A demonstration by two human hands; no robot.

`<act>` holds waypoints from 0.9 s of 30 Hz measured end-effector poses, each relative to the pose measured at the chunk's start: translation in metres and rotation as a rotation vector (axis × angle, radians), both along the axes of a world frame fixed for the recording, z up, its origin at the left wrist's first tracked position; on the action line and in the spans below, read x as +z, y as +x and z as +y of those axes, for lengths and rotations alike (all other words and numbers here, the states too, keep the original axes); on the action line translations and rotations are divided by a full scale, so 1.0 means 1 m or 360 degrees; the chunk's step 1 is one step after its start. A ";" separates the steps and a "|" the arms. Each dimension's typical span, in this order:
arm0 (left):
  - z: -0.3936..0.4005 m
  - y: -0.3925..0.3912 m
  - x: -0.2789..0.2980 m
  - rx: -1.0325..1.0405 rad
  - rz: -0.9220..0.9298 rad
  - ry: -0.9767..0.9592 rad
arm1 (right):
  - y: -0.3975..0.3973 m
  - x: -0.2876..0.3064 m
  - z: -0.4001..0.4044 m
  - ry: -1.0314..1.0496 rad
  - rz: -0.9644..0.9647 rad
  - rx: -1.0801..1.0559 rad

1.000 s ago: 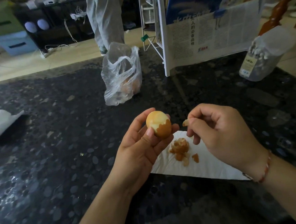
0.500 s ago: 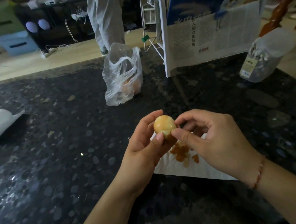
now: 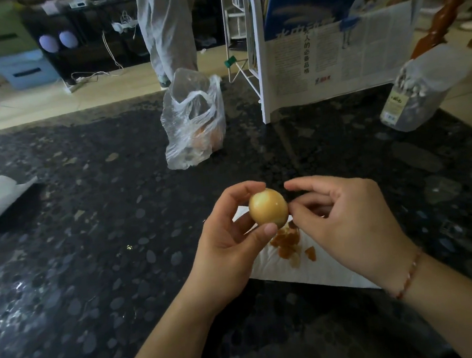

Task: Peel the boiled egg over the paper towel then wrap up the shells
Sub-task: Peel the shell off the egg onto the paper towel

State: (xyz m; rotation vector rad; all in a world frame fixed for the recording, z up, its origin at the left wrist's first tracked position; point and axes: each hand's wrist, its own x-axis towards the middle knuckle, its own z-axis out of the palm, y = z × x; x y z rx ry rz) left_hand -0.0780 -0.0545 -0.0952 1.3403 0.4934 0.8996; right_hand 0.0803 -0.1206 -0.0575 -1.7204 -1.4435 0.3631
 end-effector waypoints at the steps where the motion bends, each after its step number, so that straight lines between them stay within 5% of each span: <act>1: 0.000 0.000 0.000 -0.0005 0.0006 0.0007 | 0.000 0.000 0.000 0.0013 -0.0054 0.0002; 11: -0.001 0.001 0.002 -0.0008 0.0043 -0.0054 | 0.000 -0.001 -0.001 0.0108 -0.0240 0.0050; 19: 0.004 -0.005 0.006 -0.0060 -0.0213 -0.0524 | 0.001 0.001 0.000 0.0087 -0.0062 0.0053; 27: 0.002 -0.004 0.003 -0.0179 -0.0388 -0.0522 | -0.002 0.002 -0.001 0.0001 0.0099 0.0124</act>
